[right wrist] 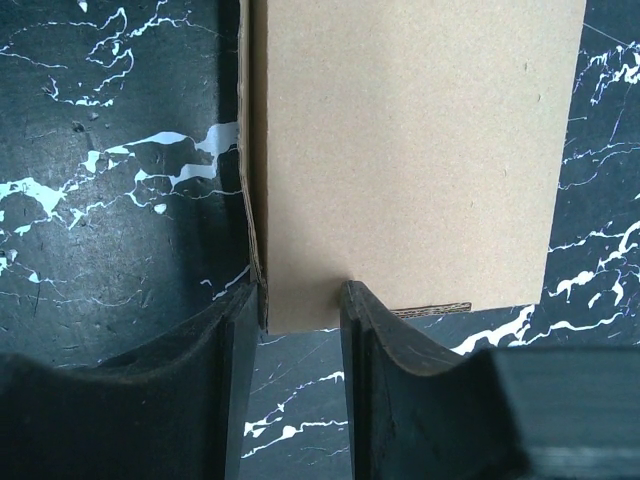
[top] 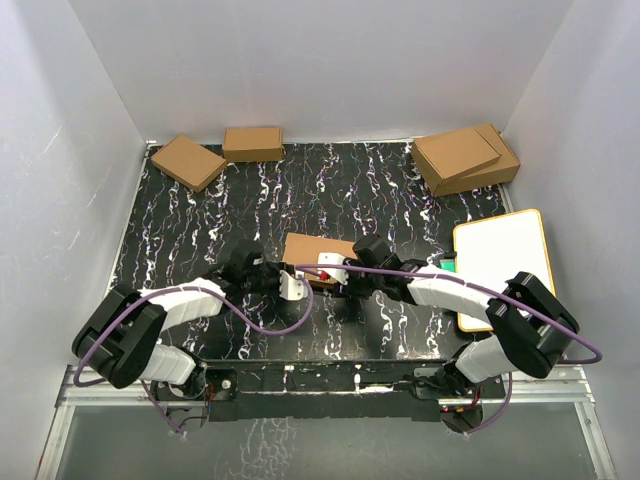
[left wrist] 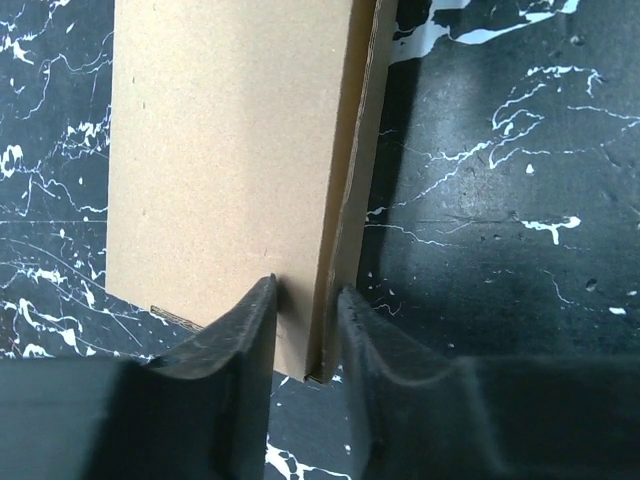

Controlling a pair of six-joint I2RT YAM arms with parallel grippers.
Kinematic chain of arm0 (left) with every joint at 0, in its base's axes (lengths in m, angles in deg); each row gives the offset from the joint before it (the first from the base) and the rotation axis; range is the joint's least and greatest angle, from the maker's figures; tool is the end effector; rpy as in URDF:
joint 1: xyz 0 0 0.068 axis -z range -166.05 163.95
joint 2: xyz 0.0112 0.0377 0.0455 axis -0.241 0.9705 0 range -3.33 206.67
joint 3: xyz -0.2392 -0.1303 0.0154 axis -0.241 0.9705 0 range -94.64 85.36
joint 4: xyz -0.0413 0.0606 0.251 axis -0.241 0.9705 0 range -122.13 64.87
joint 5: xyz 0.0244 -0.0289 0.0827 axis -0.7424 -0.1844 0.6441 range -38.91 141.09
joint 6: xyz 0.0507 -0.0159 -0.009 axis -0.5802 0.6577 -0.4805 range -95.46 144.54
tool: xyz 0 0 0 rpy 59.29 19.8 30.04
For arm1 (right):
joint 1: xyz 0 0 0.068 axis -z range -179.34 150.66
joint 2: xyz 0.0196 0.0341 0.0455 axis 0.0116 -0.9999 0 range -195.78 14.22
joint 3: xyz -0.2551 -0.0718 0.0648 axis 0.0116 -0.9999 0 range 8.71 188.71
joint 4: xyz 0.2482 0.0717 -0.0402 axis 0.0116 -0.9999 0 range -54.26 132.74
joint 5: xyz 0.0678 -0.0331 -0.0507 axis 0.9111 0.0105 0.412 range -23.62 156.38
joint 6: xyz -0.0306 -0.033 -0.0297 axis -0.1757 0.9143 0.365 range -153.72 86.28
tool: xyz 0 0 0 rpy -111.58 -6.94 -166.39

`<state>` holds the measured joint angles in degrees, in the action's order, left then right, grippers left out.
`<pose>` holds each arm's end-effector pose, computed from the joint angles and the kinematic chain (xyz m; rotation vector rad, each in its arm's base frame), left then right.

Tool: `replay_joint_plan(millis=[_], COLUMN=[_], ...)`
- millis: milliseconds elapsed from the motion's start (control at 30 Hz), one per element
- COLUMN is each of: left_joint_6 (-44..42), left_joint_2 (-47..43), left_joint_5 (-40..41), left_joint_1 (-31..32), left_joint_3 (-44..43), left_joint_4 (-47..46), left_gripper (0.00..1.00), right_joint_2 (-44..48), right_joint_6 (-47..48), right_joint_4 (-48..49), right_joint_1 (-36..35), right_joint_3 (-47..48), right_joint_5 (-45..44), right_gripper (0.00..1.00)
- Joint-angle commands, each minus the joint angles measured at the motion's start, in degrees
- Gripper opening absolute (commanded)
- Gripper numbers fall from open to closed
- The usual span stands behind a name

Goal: Fold the paper box

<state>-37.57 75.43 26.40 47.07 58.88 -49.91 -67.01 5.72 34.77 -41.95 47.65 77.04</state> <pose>0.2042 -0.1511 0.1551 1.7157 1.2382 -0.1686 0.1950 0.1884 0.1702 -1.6652 1.7883 0.2522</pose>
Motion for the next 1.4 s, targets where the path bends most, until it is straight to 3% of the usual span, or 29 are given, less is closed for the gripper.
replay_joint_plan(millis=[0, 100, 233, 300, 367, 533, 667, 767, 800, 867, 933, 967, 1133, 1367], left_joint_6=[0.5, 0.5, 0.6, 1.3, 3.6, 23.1, 48.3, 70.3, 77.9, 89.7, 98.2, 102.1, 114.2, 119.6], left_joint_2=[1.4, 1.7, 1.4, 0.8, -0.1, -6.5, -11.8, -14.5, -15.0, -15.6, -16.1, -16.3, -16.4, -7.3], left_joint_5=[-0.4, -1.2, -2.5, -3.3, -3.9, -2.2, 4.9, 7.8, 8.0, 7.3, 9.0, 9.5, 15.4, 20.4], left_joint_1=[-0.3, -0.3, -0.3, -0.3, -0.3, -0.3, -0.3, -0.3, -0.3, -0.3, -0.3, -0.1, 4.9, 7.6], left_joint_3=[-0.9, -1.4, -1.8, -2.3, -3.4, -8.5, -12.3, -11.9, -11.1, -9.1, -7.3, -6.0, -0.1, 2.3], left_joint_4=[4.2, 5.1, 6.1, 7.1, 8.3, 12.0, 13.1, 10.4, 9.1, 7.6, 7.7, 7.7, 8.5, 2.2], left_gripper=[0.2, 0.09, 0.06, 0.06, 0.16, 0.35, 0.36, 0.28, 0.25, 0.18, 0.0, 0.0, 0.0, 0.0], right_joint_2=[-1.2, -1.3, -1.3, -0.8, 0.7, 7.3, 7.2, 4.0, 2.0, -3.7, -11.3, -14.9, -27.3, -34.1], right_joint_6=[-0.6, -0.6, -1.3, -2.5, -3.4, -3.3, -4.4, -9.6, -11.0, -12.3, -11.8, -11.2, -9.9, -8.0], right_joint_4=[-1.9, -1.9, -2.3, -3.0, -3.9, -6.6, -12.2, -10.7, -10.4, -10.9, -14.6, -16.8, -20.5, -23.8], right_joint_1=[0.2, 0.2, 0.5, 1.3, 2.7, 7.6, 14.1, 19.6, 20.8, 21.6, 21.8, 21.8, 22.0, 21.9], right_joint_3=[1.5, 1.5, 2.0, 2.8, 3.8, 5.9, 11.3, 15.3, 17.2, 23.5, 30.0, 33.5, 43.2, 46.3], right_joint_5=[2.1, 2.1, 2.6, 3.8, 6.5, 16.5, 26.1, 29.5, 28.9, 25.6, 22.2, 20.8, 18.3, 20.2], right_gripper=[0.2, 0.2, 0.22, 0.3, 0.44, 0.7, 0.72, 0.74, 0.7, 0.48, 0.26, 0.21, 0.15, 0.15])
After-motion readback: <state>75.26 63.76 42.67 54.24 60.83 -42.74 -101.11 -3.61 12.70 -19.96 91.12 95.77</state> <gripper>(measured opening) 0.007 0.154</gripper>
